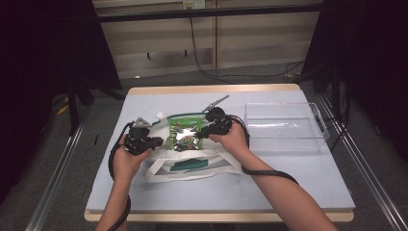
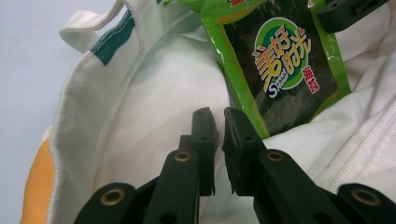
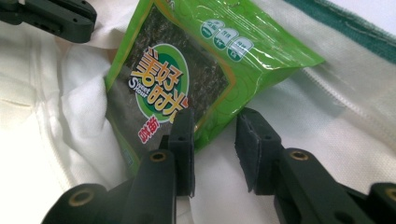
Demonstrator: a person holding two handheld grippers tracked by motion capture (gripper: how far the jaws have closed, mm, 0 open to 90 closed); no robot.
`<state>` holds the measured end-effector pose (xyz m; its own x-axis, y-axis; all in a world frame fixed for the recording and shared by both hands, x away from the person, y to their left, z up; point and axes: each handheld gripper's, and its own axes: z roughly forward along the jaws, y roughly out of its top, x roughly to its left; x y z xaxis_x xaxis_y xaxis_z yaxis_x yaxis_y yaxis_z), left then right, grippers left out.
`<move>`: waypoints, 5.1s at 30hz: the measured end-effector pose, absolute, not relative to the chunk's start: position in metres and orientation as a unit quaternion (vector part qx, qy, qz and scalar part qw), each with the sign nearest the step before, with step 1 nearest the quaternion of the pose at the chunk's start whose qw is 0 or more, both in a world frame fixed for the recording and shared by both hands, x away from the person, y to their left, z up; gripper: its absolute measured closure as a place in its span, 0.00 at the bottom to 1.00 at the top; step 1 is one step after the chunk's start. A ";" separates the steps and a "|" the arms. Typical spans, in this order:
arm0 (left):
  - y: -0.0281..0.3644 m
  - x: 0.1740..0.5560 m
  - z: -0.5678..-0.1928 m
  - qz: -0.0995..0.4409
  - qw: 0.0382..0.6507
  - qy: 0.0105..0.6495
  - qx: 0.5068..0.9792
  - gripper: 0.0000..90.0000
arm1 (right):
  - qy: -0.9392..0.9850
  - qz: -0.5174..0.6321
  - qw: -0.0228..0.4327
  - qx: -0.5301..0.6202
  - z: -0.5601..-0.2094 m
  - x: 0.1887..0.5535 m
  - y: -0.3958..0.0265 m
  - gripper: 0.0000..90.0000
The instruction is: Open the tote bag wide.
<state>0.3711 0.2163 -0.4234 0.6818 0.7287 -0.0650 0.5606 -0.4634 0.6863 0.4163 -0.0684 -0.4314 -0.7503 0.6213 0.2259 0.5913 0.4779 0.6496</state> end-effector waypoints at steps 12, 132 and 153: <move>0.216 0.370 -0.423 0.117 0.364 0.379 0.843 0.89 | 0.859 0.376 0.003 0.349 -0.427 0.414 -0.073 0.99; 0.180 0.367 -0.414 0.105 0.388 0.382 0.832 0.19 | 0.892 0.368 -0.016 0.262 -0.372 0.402 -0.120 0.84; 0.184 0.363 -0.414 0.108 0.386 0.383 0.832 0.14 | 0.887 0.379 -0.016 0.263 -0.345 0.401 -0.135 0.85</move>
